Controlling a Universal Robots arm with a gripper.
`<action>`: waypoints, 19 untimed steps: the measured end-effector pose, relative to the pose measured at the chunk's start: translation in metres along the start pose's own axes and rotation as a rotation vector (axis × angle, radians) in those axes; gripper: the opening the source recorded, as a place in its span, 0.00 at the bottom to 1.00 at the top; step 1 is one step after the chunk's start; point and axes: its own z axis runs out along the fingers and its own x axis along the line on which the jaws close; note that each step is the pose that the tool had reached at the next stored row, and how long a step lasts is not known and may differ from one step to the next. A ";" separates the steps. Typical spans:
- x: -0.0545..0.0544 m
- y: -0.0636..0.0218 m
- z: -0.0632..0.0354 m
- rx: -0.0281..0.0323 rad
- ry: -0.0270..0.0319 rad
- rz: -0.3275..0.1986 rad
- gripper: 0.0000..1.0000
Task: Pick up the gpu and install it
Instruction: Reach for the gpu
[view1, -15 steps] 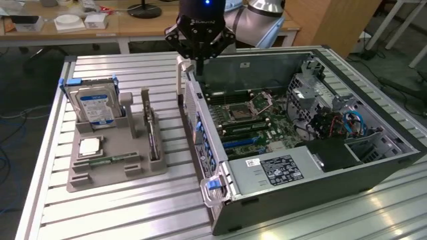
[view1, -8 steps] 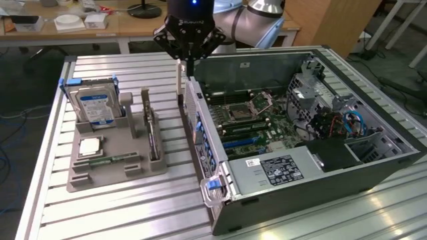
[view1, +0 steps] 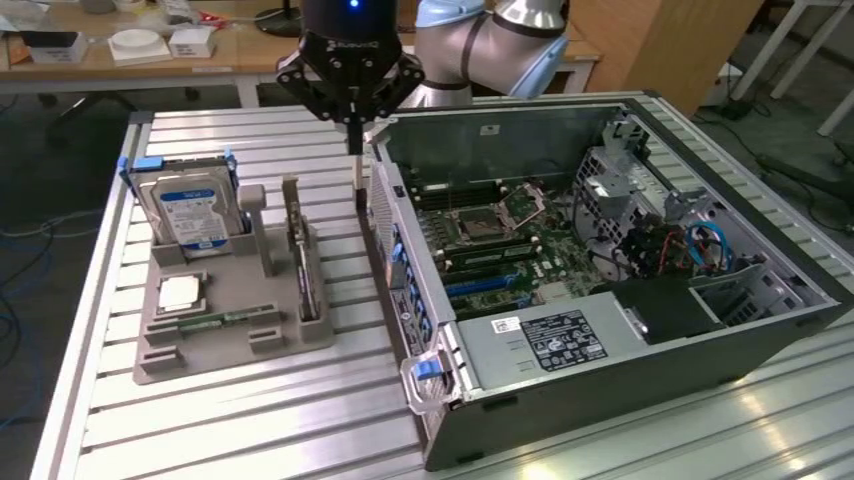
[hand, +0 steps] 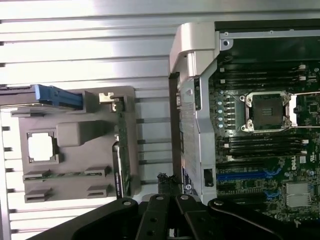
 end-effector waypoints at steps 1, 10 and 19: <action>0.003 -0.0003 -0.0001 0.0000 0.0000 0.000 0.10; 0.031 -0.0023 -0.0006 0.0000 0.0001 0.000 0.10; 0.055 -0.0041 -0.0011 0.0000 0.0000 0.000 0.10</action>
